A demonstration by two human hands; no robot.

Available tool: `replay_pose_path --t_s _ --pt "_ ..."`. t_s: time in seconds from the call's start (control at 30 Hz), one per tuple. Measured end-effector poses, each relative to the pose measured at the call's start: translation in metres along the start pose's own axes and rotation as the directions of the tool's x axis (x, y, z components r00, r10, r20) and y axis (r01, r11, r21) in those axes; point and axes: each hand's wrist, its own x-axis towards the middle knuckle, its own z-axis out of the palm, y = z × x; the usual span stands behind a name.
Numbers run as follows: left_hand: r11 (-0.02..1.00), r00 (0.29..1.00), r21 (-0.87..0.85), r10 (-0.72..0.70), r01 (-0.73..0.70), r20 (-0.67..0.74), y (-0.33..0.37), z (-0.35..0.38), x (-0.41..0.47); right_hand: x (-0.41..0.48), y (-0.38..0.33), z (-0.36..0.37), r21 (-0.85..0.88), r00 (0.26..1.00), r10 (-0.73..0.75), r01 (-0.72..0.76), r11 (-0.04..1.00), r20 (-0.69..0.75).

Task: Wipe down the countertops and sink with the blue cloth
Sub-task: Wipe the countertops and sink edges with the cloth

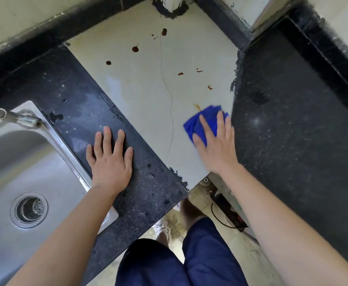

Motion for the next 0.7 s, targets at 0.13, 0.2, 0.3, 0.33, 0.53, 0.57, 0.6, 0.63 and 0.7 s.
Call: replay_pose_path --t_s 0.13,0.2,0.3,0.33,0.53,0.57,0.6,0.63,0.7 --pt "1.000 1.000 0.005 -0.006 0.006 -0.007 0.001 -0.002 0.001 0.095 -0.006 -0.034 0.009 0.994 0.111 -0.111 0.994 0.012" --pt "1.000 1.000 0.016 -0.016 0.016 -0.005 0.004 -0.005 0.001 0.137 -0.010 -0.053 0.005 0.984 0.167 -0.167 0.986 0.066" --pt "0.999 0.999 0.025 -0.040 0.041 -0.004 0.010 -0.012 0.003 0.155 -0.016 -0.057 0.004 0.982 0.186 -0.186 0.983 0.025" --pt "0.999 0.999 0.010 -0.051 0.051 -0.016 0.012 -0.013 0.004 0.146 -0.017 -0.051 -0.001 0.988 0.155 -0.155 0.988 -0.008" --pt "0.998 0.997 -0.062 -0.008 0.003 -0.079 0.043 -0.011 0.024 0.022 0.009 -0.002 -0.026 0.970 -0.241 0.240 0.970 -0.028" --pt "0.997 0.997 -0.078 -0.004 -0.002 -0.072 0.049 -0.011 0.033 0.006 0.019 0.000 -0.061 0.962 -0.273 0.272 0.960 -0.010" --pt "0.996 0.998 -0.091 -0.002 -0.004 -0.066 0.056 -0.012 0.043 -0.004 0.028 0.000 -0.090 0.955 -0.297 0.297 0.951 0.017" --pt "0.995 0.998 -0.100 -0.003 -0.003 -0.057 0.060 -0.013 0.053 -0.009 0.036 -0.001 -0.110 0.947 -0.319 0.322 0.940 0.044" --pt "0.994 0.999 -0.112 -0.017 0.013 -0.038 0.066 -0.015 0.070 0.003 0.048 -0.009 -0.135 0.934 -0.351 0.358 0.924 0.068"
